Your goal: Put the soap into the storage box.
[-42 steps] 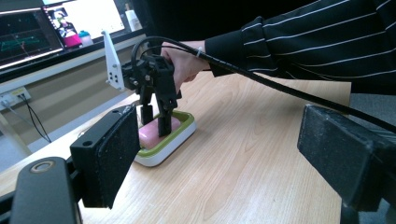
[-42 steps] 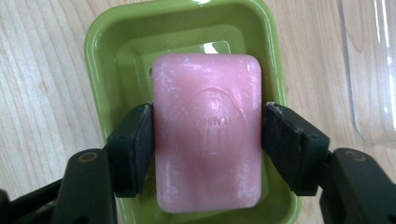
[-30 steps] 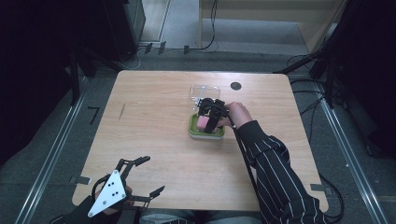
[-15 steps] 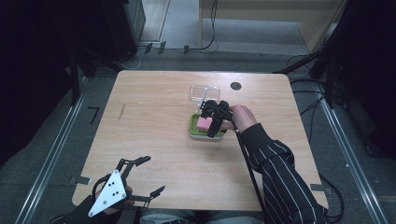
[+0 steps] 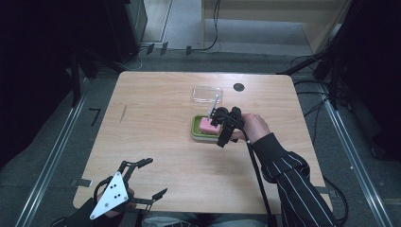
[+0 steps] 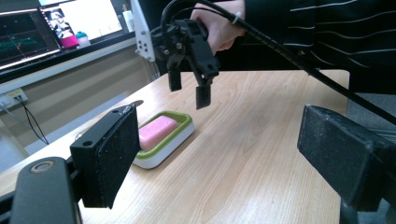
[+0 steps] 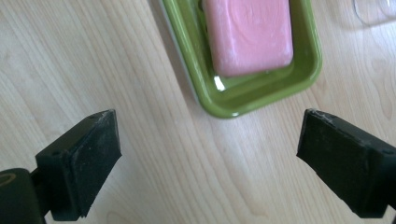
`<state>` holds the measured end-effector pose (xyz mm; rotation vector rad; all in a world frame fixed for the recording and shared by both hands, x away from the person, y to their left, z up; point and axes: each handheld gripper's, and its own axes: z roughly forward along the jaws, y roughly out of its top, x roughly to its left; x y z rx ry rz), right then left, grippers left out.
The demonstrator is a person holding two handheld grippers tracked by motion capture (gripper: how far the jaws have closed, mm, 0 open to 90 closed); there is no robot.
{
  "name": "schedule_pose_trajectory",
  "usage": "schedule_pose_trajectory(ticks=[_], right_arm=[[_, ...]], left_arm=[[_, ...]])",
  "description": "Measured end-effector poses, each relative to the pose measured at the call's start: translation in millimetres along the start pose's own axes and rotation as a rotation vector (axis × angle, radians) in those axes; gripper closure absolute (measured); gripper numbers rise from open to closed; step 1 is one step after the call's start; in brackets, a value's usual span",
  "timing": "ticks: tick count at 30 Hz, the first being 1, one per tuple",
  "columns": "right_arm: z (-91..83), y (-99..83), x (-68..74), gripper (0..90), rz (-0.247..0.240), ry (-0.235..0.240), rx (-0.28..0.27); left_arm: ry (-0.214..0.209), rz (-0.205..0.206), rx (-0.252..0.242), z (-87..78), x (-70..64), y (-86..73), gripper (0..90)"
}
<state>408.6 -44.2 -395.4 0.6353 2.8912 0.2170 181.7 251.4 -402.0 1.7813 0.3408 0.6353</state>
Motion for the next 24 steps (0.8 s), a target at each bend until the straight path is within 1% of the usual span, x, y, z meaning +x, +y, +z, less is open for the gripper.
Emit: schedule_pose_trajectory(ticks=[3,4,7,9,10,11,12,13,14,15,16,18,20,21,24], right_arm=[[-2.2,-4.3,2.6,6.3,0.000,-0.003,0.002],[-4.2,-9.0,4.9,6.4,0.010,-0.008,-0.001],[-6.0,-13.7,6.7,6.4,0.019,-0.012,0.004],[-7.6,-18.9,8.7,6.4,0.036,-0.014,0.000],[-9.0,-24.4,10.9,6.3,0.039,-0.019,0.006],[-9.0,-24.4,10.9,6.3,0.039,-0.019,0.006],[-9.4,-30.1,13.2,6.3,0.051,-0.020,0.009],[-9.4,-30.1,13.2,6.3,0.051,-0.020,0.009],[-9.1,-36.0,15.5,6.3,0.052,-0.025,0.013],[-9.1,-36.0,15.5,6.3,0.052,-0.025,0.013],[-9.5,-41.7,19.1,6.4,0.061,-0.024,0.024],[-9.6,-45.0,20.6,6.4,0.062,-0.022,0.019],[-9.6,-53.9,27.0,6.3,0.069,-0.019,0.023],[-9.6,-53.9,27.0,6.3,0.069,-0.019,0.023],[-6.8,-61.3,33.2,6.3,0.073,-0.020,0.029]], left_arm=[[-0.001,0.000,0.000,0.2,0.0,0.0,13.5],[-0.001,0.002,0.002,0.3,0.0,0.1,13.5],[-0.002,0.002,0.002,0.4,-0.1,0.2,13.5],[-0.001,0.001,0.001,0.6,-0.1,0.2,13.5],[-0.002,0.002,0.002,0.6,-0.2,0.2,13.5],[-0.002,0.002,0.002,0.6,-0.2,0.2,13.6],[-0.002,0.002,0.002,0.6,-0.3,0.3,13.6],[-0.002,0.002,0.002,0.6,-0.3,0.3,13.6],[-0.001,0.002,0.004,0.8,-0.3,0.3,13.5],[-0.001,0.002,0.004,0.8,-0.3,0.3,13.5],[-0.002,0.001,0.004,1.2,-0.6,0.3,13.6],[-0.004,0.003,0.007,1.2,-0.5,0.3,13.5],[0.000,-0.001,0.007,1.5,-0.6,0.3,13.5],[0.000,-0.001,0.007,1.5,-0.6,0.3,13.6],[-0.002,0.004,0.008,2.0,-0.9,0.6,13.6]])
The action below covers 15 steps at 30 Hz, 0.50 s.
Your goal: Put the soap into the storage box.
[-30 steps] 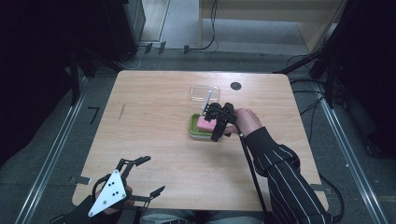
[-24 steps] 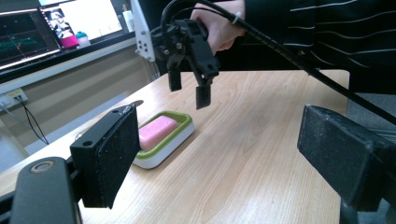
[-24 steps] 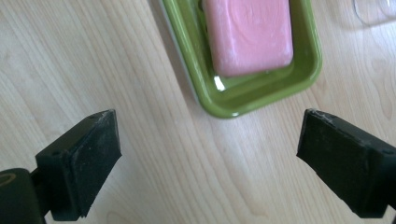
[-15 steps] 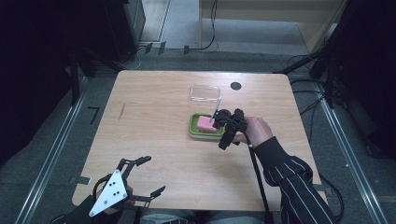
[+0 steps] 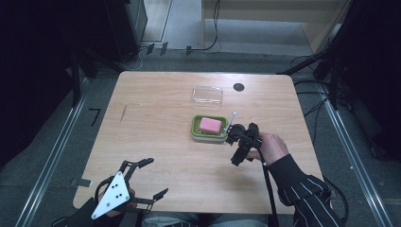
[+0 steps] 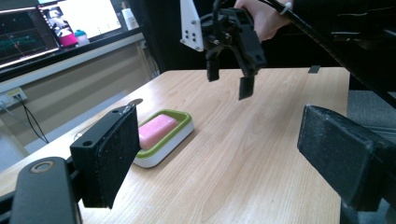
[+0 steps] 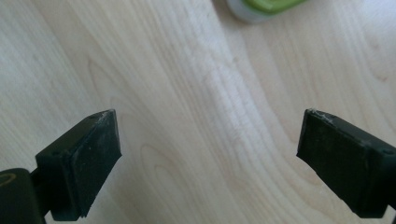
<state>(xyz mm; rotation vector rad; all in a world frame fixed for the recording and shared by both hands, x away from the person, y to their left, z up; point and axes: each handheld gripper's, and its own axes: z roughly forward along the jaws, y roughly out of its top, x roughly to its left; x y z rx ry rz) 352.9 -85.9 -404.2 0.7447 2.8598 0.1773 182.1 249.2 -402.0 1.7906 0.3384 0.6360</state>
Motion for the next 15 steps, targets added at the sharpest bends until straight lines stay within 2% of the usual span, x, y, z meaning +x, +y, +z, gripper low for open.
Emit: schedule_pose_trajectory(ticks=[13,15], right_arm=[[14.1,-27.2,13.5,6.4,0.030,0.016,0.068],[16.6,-31.1,14.4,6.4,0.021,0.017,0.077]], left_arm=[[0.001,0.001,0.002,-0.6,0.0,0.1,13.6],[0.000,0.001,0.001,-0.5,-0.1,0.1,13.5]])
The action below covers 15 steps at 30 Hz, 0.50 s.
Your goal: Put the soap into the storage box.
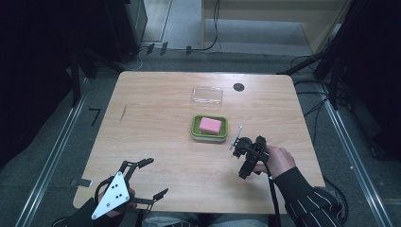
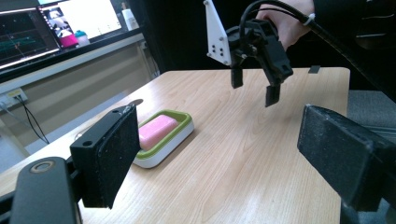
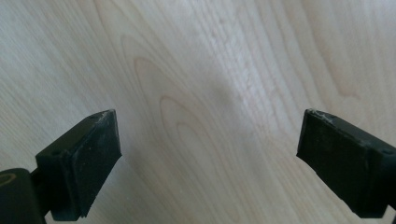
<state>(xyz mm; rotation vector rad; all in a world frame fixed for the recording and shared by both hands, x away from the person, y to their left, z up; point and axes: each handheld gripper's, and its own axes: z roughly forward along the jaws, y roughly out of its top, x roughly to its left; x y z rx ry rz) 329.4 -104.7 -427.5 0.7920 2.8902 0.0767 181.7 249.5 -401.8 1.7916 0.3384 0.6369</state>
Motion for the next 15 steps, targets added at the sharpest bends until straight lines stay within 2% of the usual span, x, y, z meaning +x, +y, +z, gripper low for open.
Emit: schedule_pose_trajectory(ticks=[7,15], right_arm=[[6.7,-12.2,3.6,6.7,0.028,0.014,0.035],[13.9,-23.2,9.2,8.4,0.034,0.016,0.063]], left_arm=[[0.001,0.000,0.000,0.0,0.1,0.0,13.6],[0.001,0.004,-0.003,-0.1,-0.1,0.0,13.5]])
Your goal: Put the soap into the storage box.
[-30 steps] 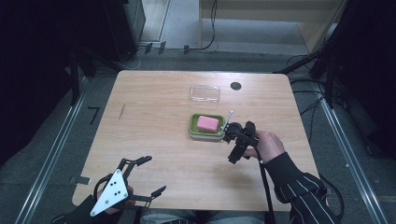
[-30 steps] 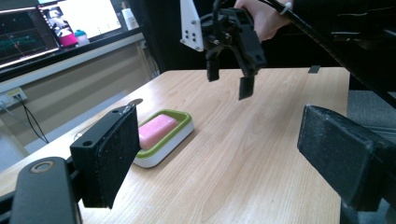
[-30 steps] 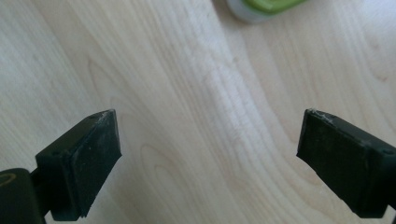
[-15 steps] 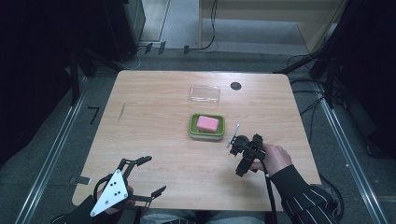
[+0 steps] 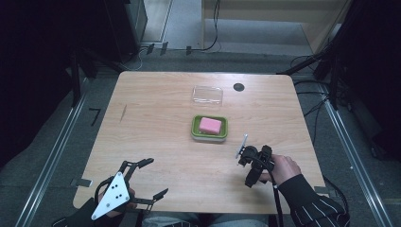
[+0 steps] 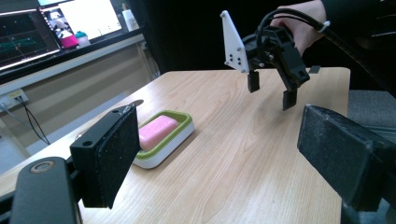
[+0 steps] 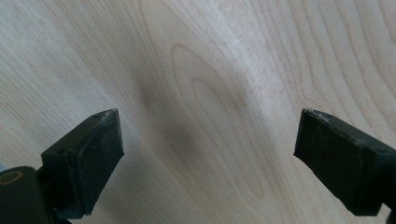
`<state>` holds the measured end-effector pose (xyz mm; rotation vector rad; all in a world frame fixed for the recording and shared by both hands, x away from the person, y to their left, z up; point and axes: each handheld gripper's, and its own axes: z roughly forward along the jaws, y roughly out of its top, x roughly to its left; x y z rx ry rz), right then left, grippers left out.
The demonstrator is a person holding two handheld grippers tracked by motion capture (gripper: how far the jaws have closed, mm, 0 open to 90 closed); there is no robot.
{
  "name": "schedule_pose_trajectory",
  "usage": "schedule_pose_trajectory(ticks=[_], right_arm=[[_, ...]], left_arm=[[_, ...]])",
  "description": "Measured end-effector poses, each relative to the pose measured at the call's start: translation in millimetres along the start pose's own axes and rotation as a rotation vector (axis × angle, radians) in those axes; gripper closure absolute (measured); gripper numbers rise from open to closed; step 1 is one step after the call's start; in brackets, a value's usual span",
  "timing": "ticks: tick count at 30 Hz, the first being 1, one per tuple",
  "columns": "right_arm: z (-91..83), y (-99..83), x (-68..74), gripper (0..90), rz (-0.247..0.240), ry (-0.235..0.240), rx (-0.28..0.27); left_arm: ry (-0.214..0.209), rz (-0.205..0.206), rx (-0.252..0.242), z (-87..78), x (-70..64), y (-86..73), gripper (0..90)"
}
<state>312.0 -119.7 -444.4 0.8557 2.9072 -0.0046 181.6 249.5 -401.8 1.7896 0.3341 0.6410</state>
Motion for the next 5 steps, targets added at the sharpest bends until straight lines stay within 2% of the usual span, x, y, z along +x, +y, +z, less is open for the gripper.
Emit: schedule_pose_trajectory(ticks=[5], right_arm=[[3.5,-6.0,3.8,8.5,-0.002,0.004,0.009]], left_arm=[[0.001,0.002,0.003,0.8,0.2,0.0,13.5]])
